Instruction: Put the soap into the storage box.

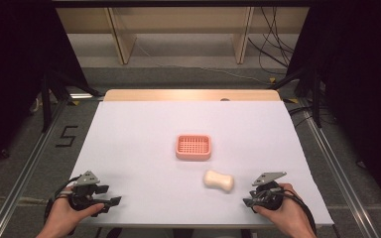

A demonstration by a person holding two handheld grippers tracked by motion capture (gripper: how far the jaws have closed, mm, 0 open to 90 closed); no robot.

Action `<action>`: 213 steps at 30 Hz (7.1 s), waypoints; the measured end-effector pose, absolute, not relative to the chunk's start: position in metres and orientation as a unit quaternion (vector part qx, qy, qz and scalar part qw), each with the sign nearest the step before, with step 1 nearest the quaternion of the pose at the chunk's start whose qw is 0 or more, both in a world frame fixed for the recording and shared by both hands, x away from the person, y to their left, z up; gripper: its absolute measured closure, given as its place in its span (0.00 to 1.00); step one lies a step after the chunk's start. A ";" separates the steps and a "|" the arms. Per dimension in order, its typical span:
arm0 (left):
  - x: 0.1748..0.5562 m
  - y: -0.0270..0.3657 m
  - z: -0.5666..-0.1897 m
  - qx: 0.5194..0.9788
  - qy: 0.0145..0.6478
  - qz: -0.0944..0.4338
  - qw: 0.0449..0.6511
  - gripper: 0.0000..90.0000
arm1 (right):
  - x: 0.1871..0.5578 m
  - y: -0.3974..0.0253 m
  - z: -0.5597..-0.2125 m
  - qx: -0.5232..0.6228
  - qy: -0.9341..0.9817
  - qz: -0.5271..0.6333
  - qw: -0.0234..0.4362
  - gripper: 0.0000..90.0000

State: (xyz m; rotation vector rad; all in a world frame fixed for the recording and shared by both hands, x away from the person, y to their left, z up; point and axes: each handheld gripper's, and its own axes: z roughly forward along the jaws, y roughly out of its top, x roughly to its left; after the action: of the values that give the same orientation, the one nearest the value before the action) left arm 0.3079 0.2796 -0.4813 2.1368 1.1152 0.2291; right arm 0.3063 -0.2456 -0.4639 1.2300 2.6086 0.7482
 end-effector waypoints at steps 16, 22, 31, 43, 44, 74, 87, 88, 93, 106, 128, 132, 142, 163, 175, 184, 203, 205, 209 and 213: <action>0.307 0.278 -0.482 0.830 0.428 0.090 0.345 0.34 | 0.321 -0.242 -0.443 0.358 0.899 0.226 0.113 0.71; 0.306 0.279 -0.480 0.827 0.433 0.092 0.347 0.34 | 0.331 -0.234 -0.426 0.343 0.920 0.171 0.079 0.67; 0.308 0.280 -0.480 0.831 0.427 0.090 0.345 0.34 | 0.351 -0.225 -0.421 0.317 0.938 0.134 0.046 0.57; 0.307 0.280 -0.480 0.832 0.425 0.090 0.346 0.34 | 0.375 -0.199 -0.417 0.285 0.954 0.091 0.021 0.52; 0.307 0.280 -0.480 0.832 0.424 0.091 0.346 0.34 | 0.377 -0.198 -0.416 0.277 0.956 0.089 0.023 0.52; 0.307 0.279 -0.480 0.833 0.421 0.087 0.348 0.34 | 0.405 -0.146 -0.422 0.224 0.973 0.050 0.010 0.46; 0.307 0.279 -0.480 0.833 0.420 0.085 0.348 0.34 | 0.412 -0.134 -0.433 0.213 0.976 0.051 -0.005 0.44; 0.307 0.279 -0.480 0.834 0.420 0.085 0.348 0.34 | 0.413 -0.134 -0.434 0.205 0.977 0.052 -0.006 0.44; 0.307 0.279 -0.480 0.834 0.420 0.085 0.348 0.34 | 0.417 -0.132 -0.438 0.194 0.980 0.045 -0.002 0.43; 0.307 0.280 -0.480 0.835 0.417 0.081 0.351 0.34 | 0.420 -0.125 -0.449 0.181 0.983 0.028 -0.014 0.44; 0.307 0.279 -0.481 0.834 0.421 0.073 0.349 0.34 | 0.425 -0.120 -0.454 0.157 0.987 0.019 -0.023 0.55; 0.307 0.279 -0.482 0.834 0.423 0.076 0.346 0.34 | 0.425 -0.120 -0.453 0.157 0.987 0.024 -0.022 0.56; 0.308 0.279 -0.482 0.835 0.422 0.076 0.345 0.34 | 0.424 -0.125 -0.448 0.147 0.988 0.029 -0.018 0.56; 0.307 0.279 -0.481 0.833 0.421 0.074 0.351 0.34 | 0.419 -0.131 -0.432 0.198 0.978 0.060 -0.015 0.56; 0.307 0.279 -0.481 0.836 0.418 0.081 0.348 0.34 | 0.421 -0.132 -0.429 0.193 0.979 0.062 -0.009 0.56; 0.307 0.279 -0.481 0.835 0.420 0.072 0.348 0.34 | 0.424 -0.131 -0.421 0.179 0.982 0.055 0.005 0.56; 0.308 0.279 -0.482 0.837 0.421 0.074 0.343 0.34 | 0.433 -0.129 -0.416 0.156 0.986 0.054 0.015 0.56; 0.308 0.279 -0.482 0.836 0.421 0.074 0.344 0.34 | 0.435 -0.128 -0.415 0.153 0.987 0.057 0.015 0.56; 0.307 0.279 -0.482 0.836 0.421 0.073 0.344 0.34 | 0.438 -0.128 -0.414 0.145 0.987 0.059 0.020 0.56; 0.307 0.279 -0.482 0.836 0.419 0.068 0.347 0.34 | 0.439 -0.128 -0.414 0.152 0.987 0.057 0.021 0.56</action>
State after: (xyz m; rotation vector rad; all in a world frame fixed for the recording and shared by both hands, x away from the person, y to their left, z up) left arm 0.3073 0.2793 -0.4823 2.1688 1.0878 0.1764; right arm 0.4393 -0.1276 -0.4138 0.4711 3.0580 0.1767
